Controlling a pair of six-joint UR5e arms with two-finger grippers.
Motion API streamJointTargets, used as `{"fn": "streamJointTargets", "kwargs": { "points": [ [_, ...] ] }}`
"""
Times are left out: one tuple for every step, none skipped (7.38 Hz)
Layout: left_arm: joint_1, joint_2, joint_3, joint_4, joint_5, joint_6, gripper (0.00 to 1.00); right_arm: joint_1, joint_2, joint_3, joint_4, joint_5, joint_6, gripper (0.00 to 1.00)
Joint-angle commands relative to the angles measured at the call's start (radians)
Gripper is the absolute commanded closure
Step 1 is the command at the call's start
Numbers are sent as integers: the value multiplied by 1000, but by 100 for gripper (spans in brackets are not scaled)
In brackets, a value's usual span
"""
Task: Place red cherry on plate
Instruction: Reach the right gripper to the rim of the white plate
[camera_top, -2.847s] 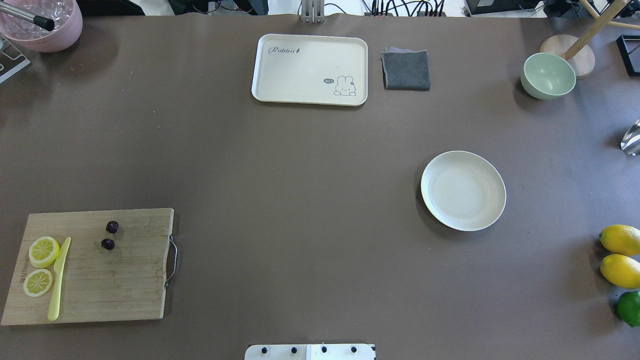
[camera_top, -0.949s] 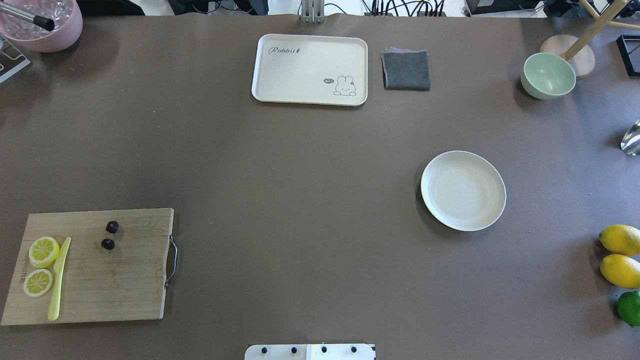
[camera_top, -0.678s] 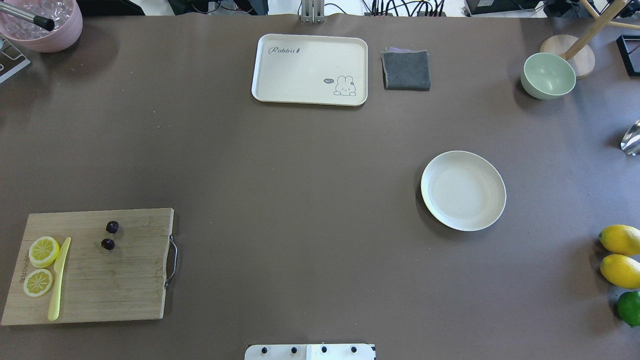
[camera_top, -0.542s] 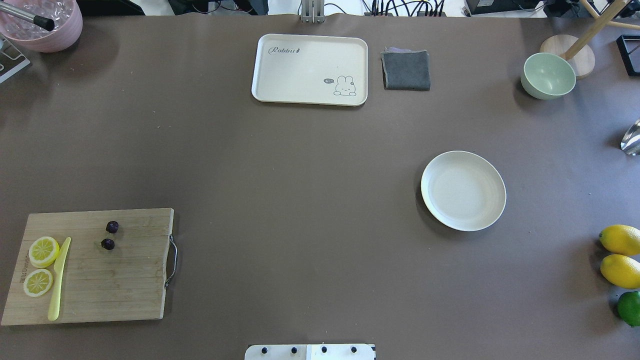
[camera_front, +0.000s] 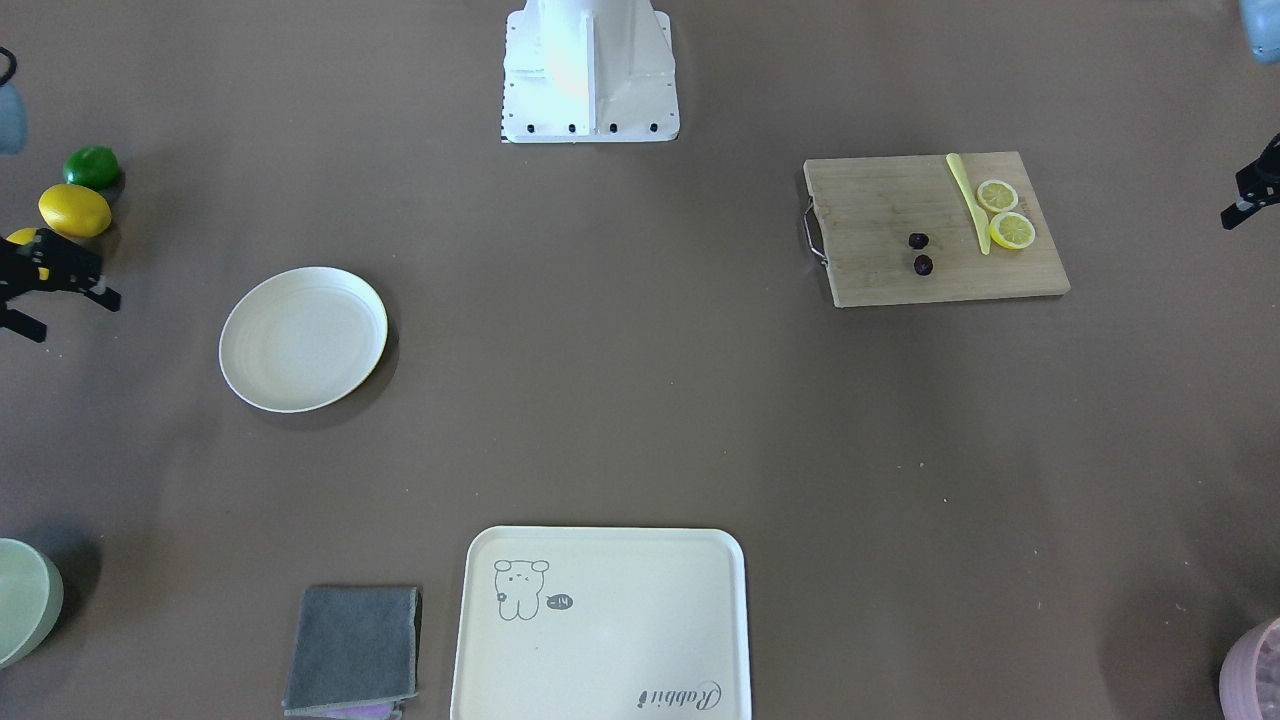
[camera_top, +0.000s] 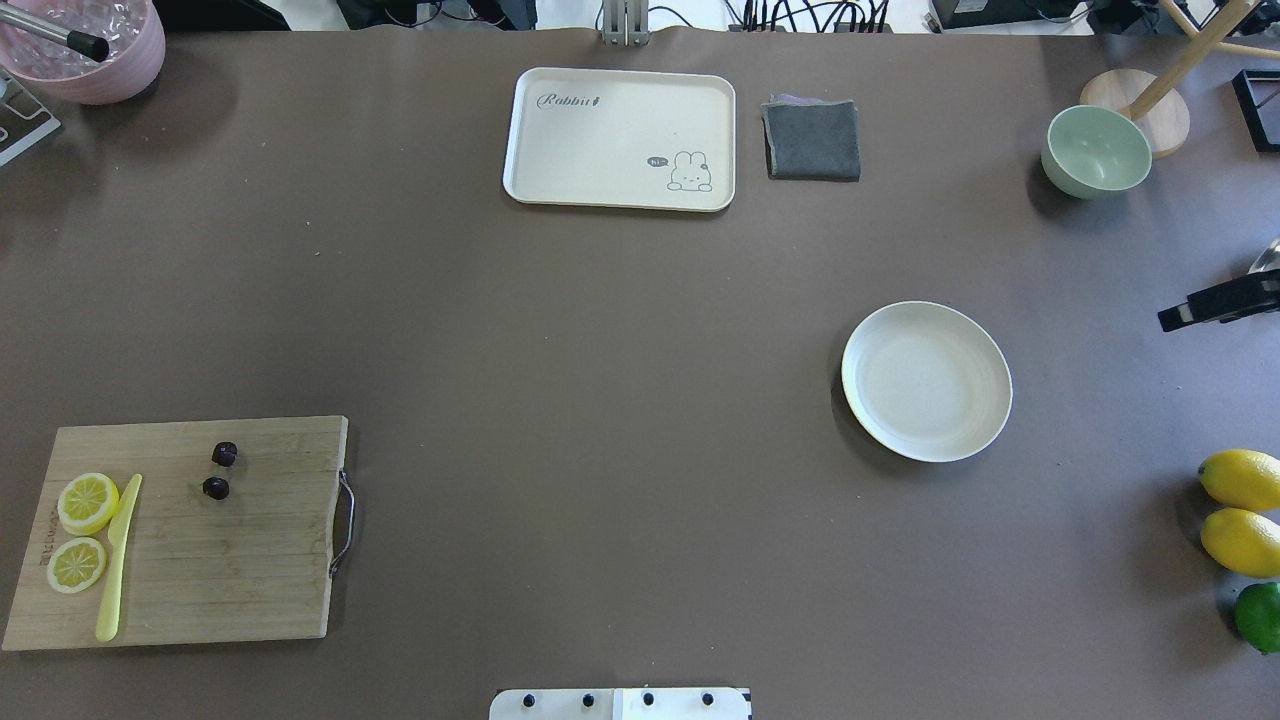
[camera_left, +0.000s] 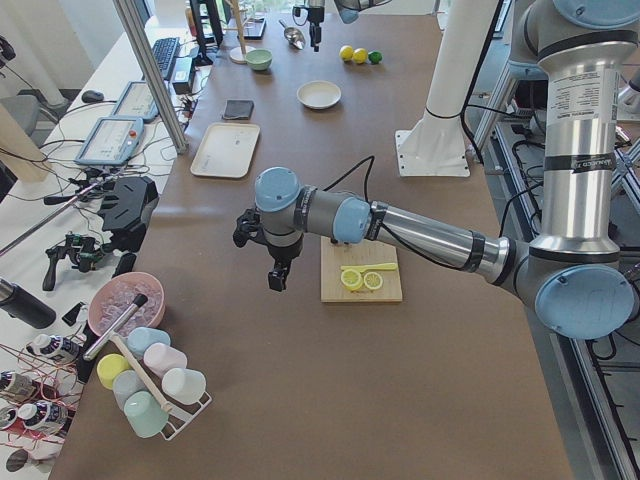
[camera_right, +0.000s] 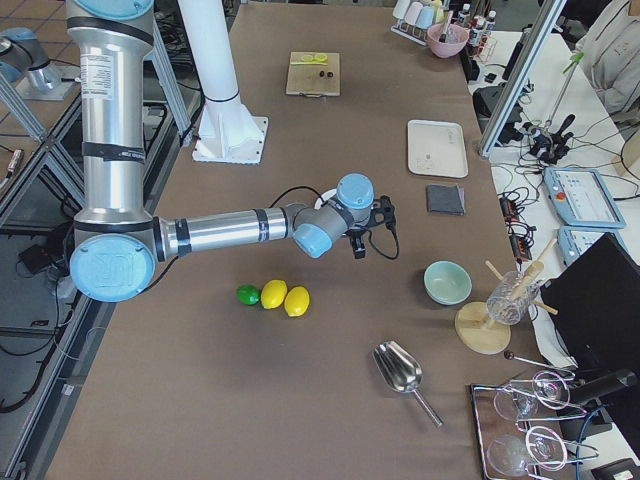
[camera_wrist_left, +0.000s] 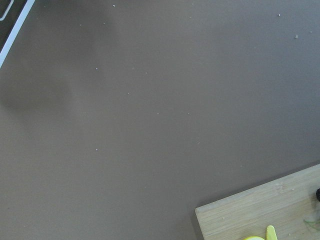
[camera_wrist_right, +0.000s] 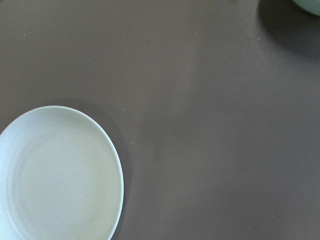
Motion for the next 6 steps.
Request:
{"fn": "streamJointTargets", "kwargs": {
  "points": [
    [1, -1, 3, 0, 0, 0, 2, -142, 109, -71, 2, -106, 101, 1],
    [1, -1, 5, 0, 0, 0, 2, -168, 137, -105, 2, -103, 117, 1],
    [1, -2, 6, 0, 0, 0, 2, -176, 141, -113, 2, -103, 119, 2],
    [1, -2, 6, 0, 0, 2, 2, -178, 138, -132, 4, -98, 119, 6],
    [1, -2, 9, 0, 0, 3, 2, -182, 137, -142, 4, -100, 116, 11],
    [2, -1, 9, 0, 0, 5, 2, -182, 132, -145, 4, -98, 114, 29]
  ]
}}
